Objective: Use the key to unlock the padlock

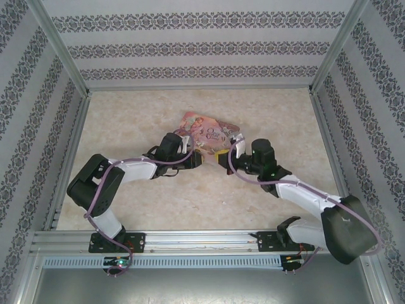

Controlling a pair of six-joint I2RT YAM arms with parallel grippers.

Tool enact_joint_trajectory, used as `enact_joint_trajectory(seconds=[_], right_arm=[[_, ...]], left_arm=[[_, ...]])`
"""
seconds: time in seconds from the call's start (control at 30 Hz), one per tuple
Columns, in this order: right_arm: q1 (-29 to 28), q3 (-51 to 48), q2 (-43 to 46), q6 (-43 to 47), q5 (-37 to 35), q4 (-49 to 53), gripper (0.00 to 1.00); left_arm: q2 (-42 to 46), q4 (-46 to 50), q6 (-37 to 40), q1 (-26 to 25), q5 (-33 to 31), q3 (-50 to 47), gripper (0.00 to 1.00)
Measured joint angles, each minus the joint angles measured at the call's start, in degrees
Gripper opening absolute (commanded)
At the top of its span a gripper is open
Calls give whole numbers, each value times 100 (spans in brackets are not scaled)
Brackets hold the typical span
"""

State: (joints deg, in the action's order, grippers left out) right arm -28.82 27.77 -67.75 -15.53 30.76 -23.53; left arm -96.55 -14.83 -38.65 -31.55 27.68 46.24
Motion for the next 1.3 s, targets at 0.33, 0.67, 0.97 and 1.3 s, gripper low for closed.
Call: enact_joint_trajectory(seconds=[0.33,0.67,0.97,1.3], right_arm=[[-885,-586,-157,754,-636,-223,0],[-1119,-944,-988,1104,-1342,-1036,0],[-1121,-957,-1670,1145,-1818,-1930,0],[-1121,-951,-2269,1117,-1939,-2660,0]], left_arm=[[144,542,-433,0,256,205,12],[179,868,-520,0,345,330,12],[179,940,-573,0,380,352,12],[179,940,-669,0,387,352,11]])
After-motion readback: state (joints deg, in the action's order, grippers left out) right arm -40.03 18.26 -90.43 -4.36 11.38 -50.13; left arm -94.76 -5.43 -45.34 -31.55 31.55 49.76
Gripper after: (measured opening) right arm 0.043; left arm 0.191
